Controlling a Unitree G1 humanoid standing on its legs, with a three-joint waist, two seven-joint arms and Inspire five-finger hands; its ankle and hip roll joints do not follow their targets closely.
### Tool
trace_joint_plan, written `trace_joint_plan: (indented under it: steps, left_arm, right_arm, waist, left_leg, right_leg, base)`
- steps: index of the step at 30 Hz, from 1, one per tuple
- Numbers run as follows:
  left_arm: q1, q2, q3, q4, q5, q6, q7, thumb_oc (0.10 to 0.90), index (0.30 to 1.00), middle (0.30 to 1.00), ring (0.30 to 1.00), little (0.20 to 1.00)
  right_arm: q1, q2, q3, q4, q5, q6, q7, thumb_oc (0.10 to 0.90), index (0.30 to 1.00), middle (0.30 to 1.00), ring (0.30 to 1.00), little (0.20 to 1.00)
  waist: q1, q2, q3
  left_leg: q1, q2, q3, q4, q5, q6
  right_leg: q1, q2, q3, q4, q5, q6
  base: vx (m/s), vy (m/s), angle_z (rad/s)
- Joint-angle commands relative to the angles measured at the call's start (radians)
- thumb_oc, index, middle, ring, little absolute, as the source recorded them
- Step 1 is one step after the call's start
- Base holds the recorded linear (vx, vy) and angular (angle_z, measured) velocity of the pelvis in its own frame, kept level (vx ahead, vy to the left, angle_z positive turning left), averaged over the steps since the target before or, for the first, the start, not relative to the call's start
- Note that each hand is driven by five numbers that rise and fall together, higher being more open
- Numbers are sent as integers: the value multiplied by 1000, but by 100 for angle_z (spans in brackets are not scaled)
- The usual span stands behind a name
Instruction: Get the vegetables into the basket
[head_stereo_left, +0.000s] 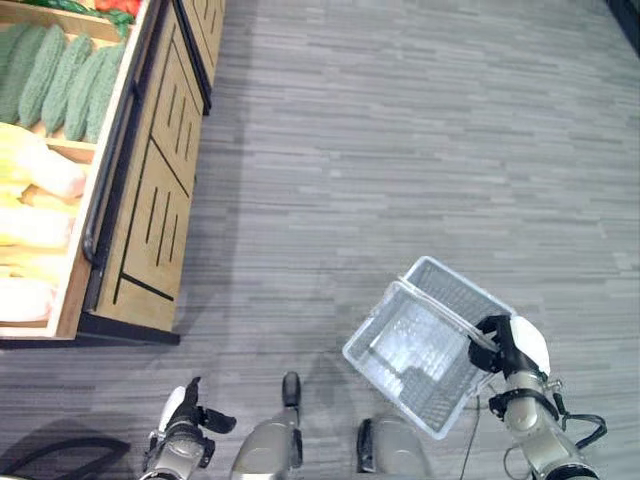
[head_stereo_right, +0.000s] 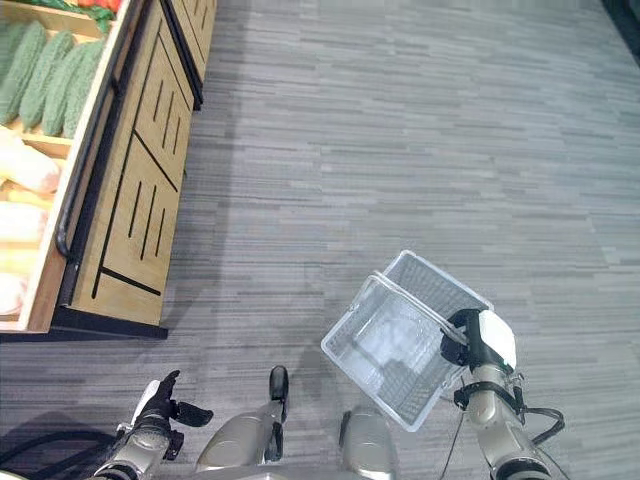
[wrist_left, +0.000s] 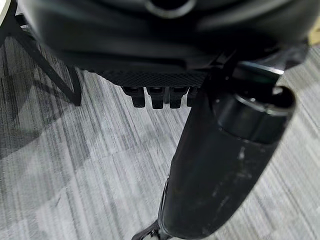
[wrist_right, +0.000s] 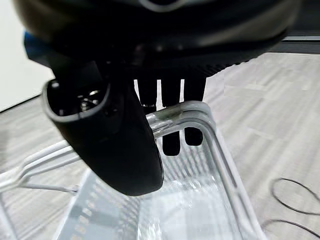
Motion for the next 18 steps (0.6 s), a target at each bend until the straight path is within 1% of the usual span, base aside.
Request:
trace_joint_plan:
  steps: [1, 2, 3, 4, 5, 6, 7, 9, 10, 13, 15, 16, 17, 18]
  left_arm:
    - [22, 9, 36, -22, -8, -14, 41, 900, 1000, 1000, 1000, 1000]
    - [12, 5, 36, -6, -7, -14, 40, 900, 1000, 1000, 1000, 1000]
    - [12, 4, 36, -6, -7, -14, 40, 900, 1000, 1000, 1000, 1000]
    - [2, 0, 40, 27, -5, -15, 37, 900, 1000, 1000, 1000, 1000]
    - [2, -1, 40, 28, -4, -15, 37, 900, 1000, 1000, 1000, 1000]
    - [6, -6, 42, 18, -9, -15, 37, 900, 1000, 1000, 1000, 1000]
    - [8, -7, 48, 24, -12, -16, 36, 900, 1000, 1000, 1000, 1000]
    - [13, -14, 56, 36, -21, -17, 35, 900, 1000, 1000, 1000, 1000]
    - [14, -14, 56, 36, -21, -17, 35, 900, 1000, 1000, 1000, 1000]
    - [31, -27, 68, 58, -22, -14, 34, 900, 1000, 1000, 1000, 1000]
    - [49, -36, 76, 57, -30, -9, 33, 900, 1000, 1000, 1000, 1000]
    - [50, -37, 76, 57, -30, -8, 33, 900, 1000, 1000, 1000, 1000]
    - [61, -41, 81, 66, -38, -6, 30, 900, 1000, 1000, 1000, 1000]
    - [65, -46, 77, 70, -38, -8, 28, 900, 1000, 1000, 1000, 1000]
  right_arm:
    - [-51, -83, -81, -85, 23, -30, -73, 400, 300, 300, 300, 300]
    - [-58, -79, -86, -83, 35, -35, -82, 400, 300, 300, 300, 300]
    - [-58, -80, -86, -82, 35, -36, -83, 400, 300, 300, 300, 300]
    - [-58, -78, -86, -85, 42, -40, -86, 400, 300, 300, 300, 300]
    - [-58, -78, -86, -85, 42, -40, -86, 400, 300, 300, 300, 300]
    - [-53, -82, -90, -91, 45, -41, -85, 400, 300, 300, 300, 300]
    - [-48, -85, -92, -99, 42, -40, -82, 400, 300, 300, 300, 300]
    - [-45, -89, -94, -88, 44, -41, -76, 400, 300, 300, 300, 300]
    - [-45, -89, -94, -87, 44, -41, -76, 400, 300, 300, 300, 300]
    - [-41, -99, -91, -89, 44, -44, -62, 400, 300, 300, 300, 300]
    - [-41, -118, -90, -88, 42, -43, -51, 400, 300, 300, 300, 300]
    - [-41, -118, -89, -87, 42, -44, -51, 400, 300, 300, 300, 300]
    - [-38, -138, -91, -99, 40, -47, -45, 400, 300, 300, 300, 300]
    - [-33, -147, -95, -106, 41, -52, -46, 400, 300, 300, 300, 300]
  waist:
    - [-18, 14, 11]
    - [-29, 14, 18]
    - [-31, 16, 20]
    - [-49, 10, 21]
    - [-50, 12, 23]
    - [-65, 12, 21]
    - [-73, 13, 20]
    - [-78, 10, 13]
    - [-80, 11, 14]
    - [-79, 7, -11]
    - [-71, 14, -31]
    - [-74, 16, -31]
    - [-69, 25, -43]
    - [-69, 29, -49]
  left_leg:
    - [15, 66, 8, 50, -117, -130]
    - [33, 52, -15, 68, -140, -134]
    - [35, 54, -17, 70, -144, -134]
    - [58, 41, -45, 88, -169, -144]
    - [60, 43, -47, 90, -172, -144]
    - [84, 34, -77, 104, -196, -151]
    - [96, 29, -95, 115, -210, -154]
    - [119, 19, -124, 130, -232, -161]
    - [120, 19, -126, 131, -233, -161]
    - [156, 15, -157, 140, -255, -170]
    - [177, 34, -173, 143, -250, -184]
    - [179, 36, -175, 142, -250, -185]
    - [183, 66, -200, 152, -226, -206]
    - [179, 80, -209, 156, -214, -214]
  right_leg:
    - [40, -6, 12, -265, 266, 27]
    - [14, 2, 30, -341, 254, 29]
    - [19, 3, 27, -342, 252, 29]
    - [0, 7, 58, -440, 261, 38]
    - [6, 9, 55, -444, 261, 38]
    - [-13, 7, 88, -502, 283, 49]
    - [-13, 7, 99, -533, 291, 54]
    - [-14, 1, 103, -546, 304, 59]
    - [-12, 1, 100, -546, 303, 59]
    - [21, 3, 84, -537, 296, 49]
    - [35, 12, 57, -524, 282, 36]
    - [37, 13, 54, -523, 281, 35]
    - [50, 25, 20, -507, 250, 17]
    - [56, 30, 8, -506, 238, 8]
  base:
    - [186, -40, 35]
    - [140, -39, 48]
    - [300, -91, 46]
    - [175, -55, 51]
    - [348, -115, 47]
    - [289, -103, 61]
    - [387, -152, 52]
    - [249, -121, 62]
    - [189, -107, 84]
    - [250, -161, 66]
    - [239, -191, 47]
    - [259, -299, 41]
    - [214, -296, 18]
    - [269, -395, 19]
